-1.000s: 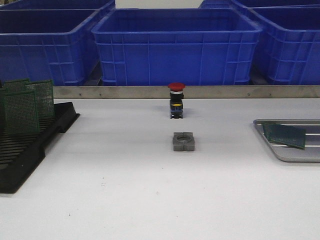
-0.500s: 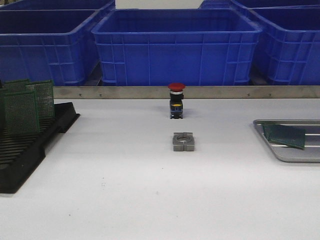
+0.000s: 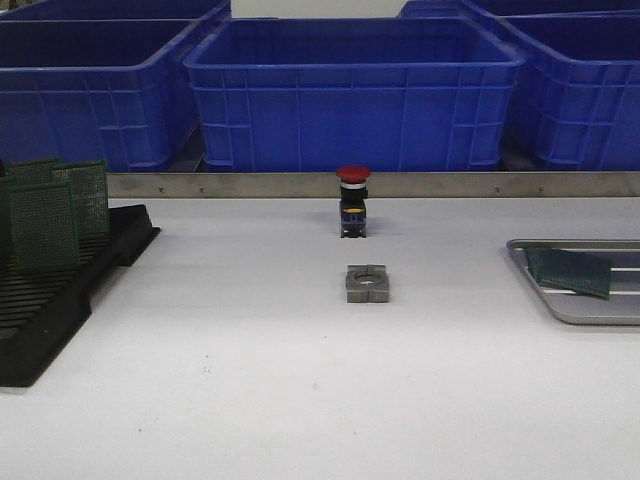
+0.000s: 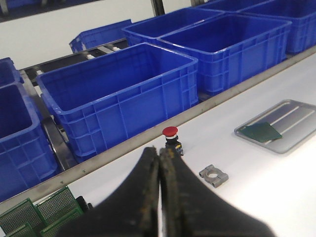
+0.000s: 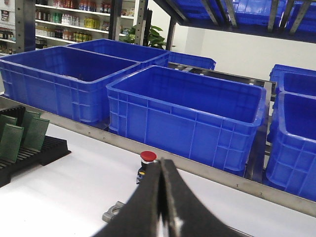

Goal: Place circuit board on tray

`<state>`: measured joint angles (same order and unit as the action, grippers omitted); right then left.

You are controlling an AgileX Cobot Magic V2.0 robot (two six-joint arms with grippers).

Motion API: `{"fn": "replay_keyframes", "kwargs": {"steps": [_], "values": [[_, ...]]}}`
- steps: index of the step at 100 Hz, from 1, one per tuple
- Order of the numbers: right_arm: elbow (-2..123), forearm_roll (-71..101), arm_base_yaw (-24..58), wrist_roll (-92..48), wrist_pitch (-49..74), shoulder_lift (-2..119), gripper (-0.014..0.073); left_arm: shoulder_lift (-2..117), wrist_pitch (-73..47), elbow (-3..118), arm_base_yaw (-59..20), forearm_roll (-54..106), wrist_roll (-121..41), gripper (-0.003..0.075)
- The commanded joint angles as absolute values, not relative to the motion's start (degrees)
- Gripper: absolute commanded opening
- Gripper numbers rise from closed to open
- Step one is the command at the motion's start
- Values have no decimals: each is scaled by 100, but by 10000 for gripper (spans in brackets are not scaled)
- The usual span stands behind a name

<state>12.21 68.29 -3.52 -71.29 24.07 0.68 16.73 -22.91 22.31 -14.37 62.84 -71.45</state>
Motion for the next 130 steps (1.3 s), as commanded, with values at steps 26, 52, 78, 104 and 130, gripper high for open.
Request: {"fn": "replay_keyframes", "kwargs": {"steps": [26, 52, 78, 104, 130], "values": [[1358, 7010, -348, -7160, 2309, 128, -113, 1224, -1886, 2060, -1435, 6641, -7096, -20], [1358, 7010, -348, -7160, 2314, 128, -113, 1224, -1886, 2060, -1435, 6641, -7096, -20], [1358, 7010, -348, -7160, 2320, 128, -113, 1224, -1873, 2031, -1435, 6646, -7096, -20], [1358, 7010, -348, -7160, 2320, 128, -113, 1224, -607, 1780, -1435, 5093, -6203, -20], [1358, 7010, -348, -7160, 2320, 128, -113, 1172, 693, 987, -1397, 198, -362, -20]]}}
